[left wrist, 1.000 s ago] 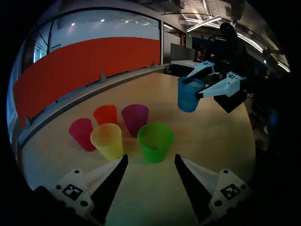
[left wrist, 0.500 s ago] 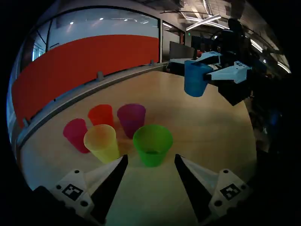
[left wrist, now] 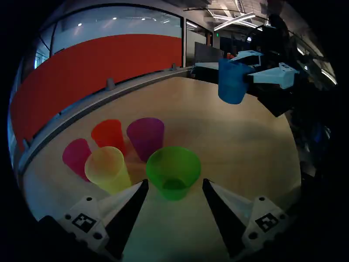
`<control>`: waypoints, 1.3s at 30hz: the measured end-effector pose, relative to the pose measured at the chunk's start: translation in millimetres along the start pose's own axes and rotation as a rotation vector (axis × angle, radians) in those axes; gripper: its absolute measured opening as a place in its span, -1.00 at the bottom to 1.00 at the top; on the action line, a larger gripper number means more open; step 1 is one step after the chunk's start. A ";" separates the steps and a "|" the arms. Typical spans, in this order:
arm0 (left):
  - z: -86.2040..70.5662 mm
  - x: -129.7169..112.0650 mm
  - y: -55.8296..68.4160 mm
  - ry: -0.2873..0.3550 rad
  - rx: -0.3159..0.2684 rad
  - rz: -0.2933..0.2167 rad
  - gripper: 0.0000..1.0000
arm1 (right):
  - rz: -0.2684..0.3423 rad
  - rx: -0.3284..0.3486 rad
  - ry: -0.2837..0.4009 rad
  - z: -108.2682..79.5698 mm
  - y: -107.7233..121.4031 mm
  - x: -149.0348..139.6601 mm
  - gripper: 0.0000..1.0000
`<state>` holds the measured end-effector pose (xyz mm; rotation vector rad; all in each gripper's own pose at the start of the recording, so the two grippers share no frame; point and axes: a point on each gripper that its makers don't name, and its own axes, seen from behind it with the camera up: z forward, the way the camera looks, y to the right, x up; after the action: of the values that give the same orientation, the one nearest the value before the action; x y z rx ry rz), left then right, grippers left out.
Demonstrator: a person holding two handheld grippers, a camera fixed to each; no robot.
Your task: Pour water
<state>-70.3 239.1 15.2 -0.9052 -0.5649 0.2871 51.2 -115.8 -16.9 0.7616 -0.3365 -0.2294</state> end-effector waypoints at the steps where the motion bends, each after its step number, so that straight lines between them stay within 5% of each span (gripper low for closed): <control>1: 1.8 0.3 0.0 -0.002 0.001 0.002 0.84 | 0.000 -0.001 -0.001 -0.5 0.6 -1.0 0.82; 17: 21.8 6.4 1.2 -0.018 0.004 0.024 0.84 | -0.008 -0.005 -0.011 -2.5 2.4 -3.7 0.82; 39: 28.9 9.4 -8.7 -0.021 0.031 -0.029 0.73 | -0.004 -0.006 -0.013 -2.5 5.0 -7.9 0.82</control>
<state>-79.1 257.3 39.5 -0.8642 -0.5907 0.2789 45.3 -108.1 -16.7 0.7555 -0.3470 -0.2389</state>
